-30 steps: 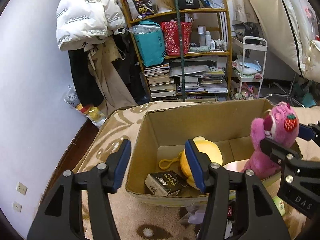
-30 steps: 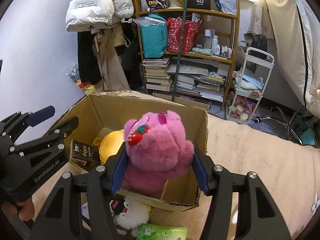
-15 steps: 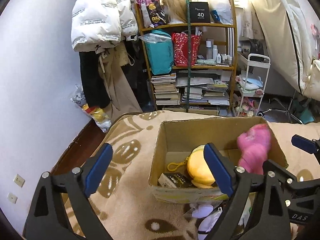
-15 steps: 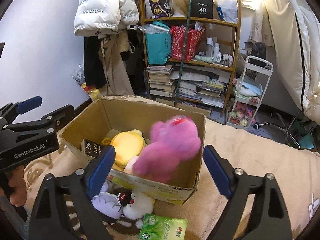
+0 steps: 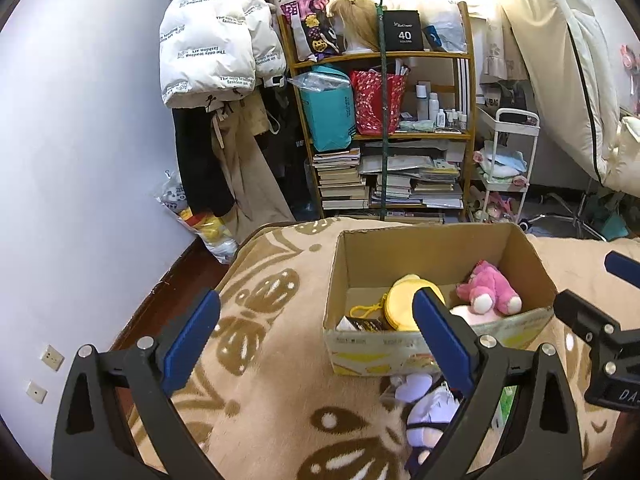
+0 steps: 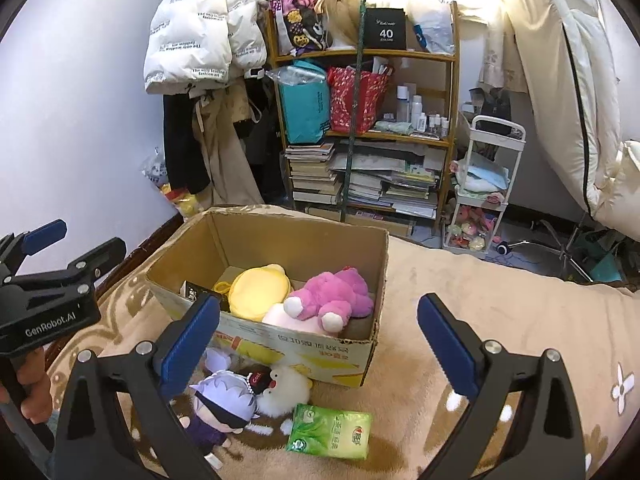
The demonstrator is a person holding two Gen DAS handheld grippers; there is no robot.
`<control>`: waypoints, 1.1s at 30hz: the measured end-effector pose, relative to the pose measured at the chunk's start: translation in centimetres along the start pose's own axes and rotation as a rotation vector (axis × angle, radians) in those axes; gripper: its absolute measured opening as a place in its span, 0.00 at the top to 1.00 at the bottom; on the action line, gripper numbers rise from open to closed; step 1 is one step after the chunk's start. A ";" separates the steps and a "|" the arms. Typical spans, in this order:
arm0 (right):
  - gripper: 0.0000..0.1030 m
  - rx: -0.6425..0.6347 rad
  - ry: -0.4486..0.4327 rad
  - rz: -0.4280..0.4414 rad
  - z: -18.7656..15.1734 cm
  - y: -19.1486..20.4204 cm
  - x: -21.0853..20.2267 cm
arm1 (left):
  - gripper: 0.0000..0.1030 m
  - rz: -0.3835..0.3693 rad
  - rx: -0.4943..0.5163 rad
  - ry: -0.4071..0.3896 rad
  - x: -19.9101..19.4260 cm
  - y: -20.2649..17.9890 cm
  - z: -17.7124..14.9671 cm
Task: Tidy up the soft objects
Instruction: 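Move both open tools down toward the plush doll and green tissue pack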
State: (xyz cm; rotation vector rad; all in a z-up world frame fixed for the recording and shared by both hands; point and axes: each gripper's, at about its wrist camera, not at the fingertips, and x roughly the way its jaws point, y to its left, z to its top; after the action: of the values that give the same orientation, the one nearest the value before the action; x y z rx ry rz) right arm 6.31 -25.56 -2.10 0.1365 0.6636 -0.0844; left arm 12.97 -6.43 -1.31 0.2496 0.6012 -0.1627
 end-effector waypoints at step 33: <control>0.00 0.047 0.092 -0.028 -3.6 -0.3 -1.3 | 0.07 -0.076 0.061 0.176 -1.2 -1.7 -5.9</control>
State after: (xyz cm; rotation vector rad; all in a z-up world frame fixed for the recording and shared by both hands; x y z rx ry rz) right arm 3.02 -25.21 -4.12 0.1777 0.7558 -0.1209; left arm 8.48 -6.29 -5.63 0.3024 0.7820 -0.2344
